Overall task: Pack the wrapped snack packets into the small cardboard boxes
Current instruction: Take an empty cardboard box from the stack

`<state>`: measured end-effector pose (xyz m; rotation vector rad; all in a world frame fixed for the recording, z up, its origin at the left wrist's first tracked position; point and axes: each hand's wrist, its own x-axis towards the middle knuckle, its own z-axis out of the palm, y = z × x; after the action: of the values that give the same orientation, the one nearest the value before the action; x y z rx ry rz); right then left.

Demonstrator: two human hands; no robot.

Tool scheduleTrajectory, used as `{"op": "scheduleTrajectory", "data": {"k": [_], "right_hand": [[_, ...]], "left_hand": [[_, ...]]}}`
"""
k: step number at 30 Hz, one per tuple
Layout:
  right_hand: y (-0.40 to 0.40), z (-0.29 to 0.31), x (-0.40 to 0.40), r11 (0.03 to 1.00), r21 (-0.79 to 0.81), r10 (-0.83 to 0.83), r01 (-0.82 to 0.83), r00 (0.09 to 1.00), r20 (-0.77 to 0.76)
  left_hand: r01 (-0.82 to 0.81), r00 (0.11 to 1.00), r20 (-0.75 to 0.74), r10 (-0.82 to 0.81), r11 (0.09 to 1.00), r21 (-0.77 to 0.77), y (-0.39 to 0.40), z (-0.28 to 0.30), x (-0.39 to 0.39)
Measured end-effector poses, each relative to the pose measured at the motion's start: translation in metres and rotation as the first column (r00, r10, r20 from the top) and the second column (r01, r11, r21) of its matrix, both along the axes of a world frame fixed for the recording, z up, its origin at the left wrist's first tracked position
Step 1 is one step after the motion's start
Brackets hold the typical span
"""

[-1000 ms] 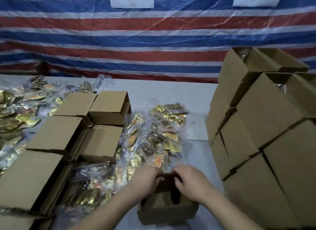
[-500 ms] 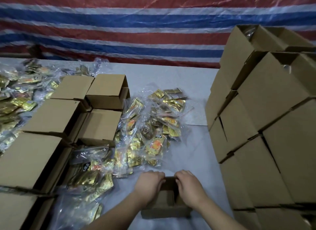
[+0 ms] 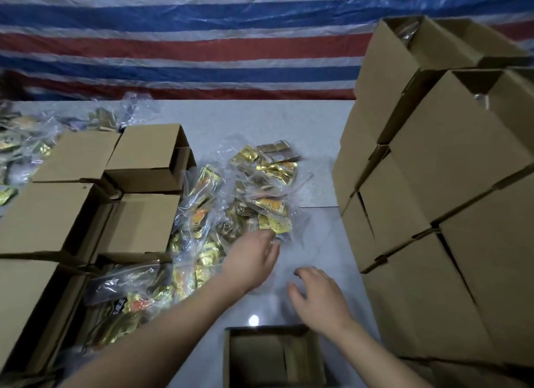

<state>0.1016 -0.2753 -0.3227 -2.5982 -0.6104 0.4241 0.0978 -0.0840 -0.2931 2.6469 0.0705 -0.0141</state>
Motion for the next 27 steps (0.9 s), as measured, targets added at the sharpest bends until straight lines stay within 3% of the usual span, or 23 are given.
{"op": "scheduleTrajectory", "data": {"k": [3, 10, 15, 19, 24, 27], "right_hand": [[0.018, 0.005, 0.046, 0.993, 0.048, -0.111, 0.112, 0.994, -0.024], [0.054, -0.004, 0.156, 0.975, 0.054, -0.208, 0.214, 0.973, -0.1], [0.062, -0.016, 0.18, 0.974, 0.029, -0.223, 0.227, 0.969, -0.106], [0.058, -0.043, 0.199, 0.965, 0.064, -0.248, 0.255, 0.963, -0.102], [0.05, -0.051, 0.189, 0.965, 0.093, -0.232, 0.246, 0.963, -0.14], [0.053, -0.054, 0.194, 0.967, 0.112, -0.213, 0.23, 0.966, -0.146]], "left_hand": [[0.0, 1.0, 0.019, -0.001, 0.998, 0.066, 0.017, 0.005, 0.079], [0.053, 0.99, -0.14, -0.003, 0.934, 0.352, 0.05, -0.028, 0.229], [0.087, 0.98, -0.198, 0.016, 0.86, 0.502, 0.063, -0.063, 0.281], [0.094, 0.964, -0.262, 0.051, 0.853, 0.513, 0.073, -0.109, 0.335], [0.137, 0.959, -0.277, 0.059, 0.759, 0.637, 0.081, -0.126, 0.364], [0.127, 0.972, -0.233, 0.033, 0.76, 0.637, 0.09, -0.131, 0.365]]}}
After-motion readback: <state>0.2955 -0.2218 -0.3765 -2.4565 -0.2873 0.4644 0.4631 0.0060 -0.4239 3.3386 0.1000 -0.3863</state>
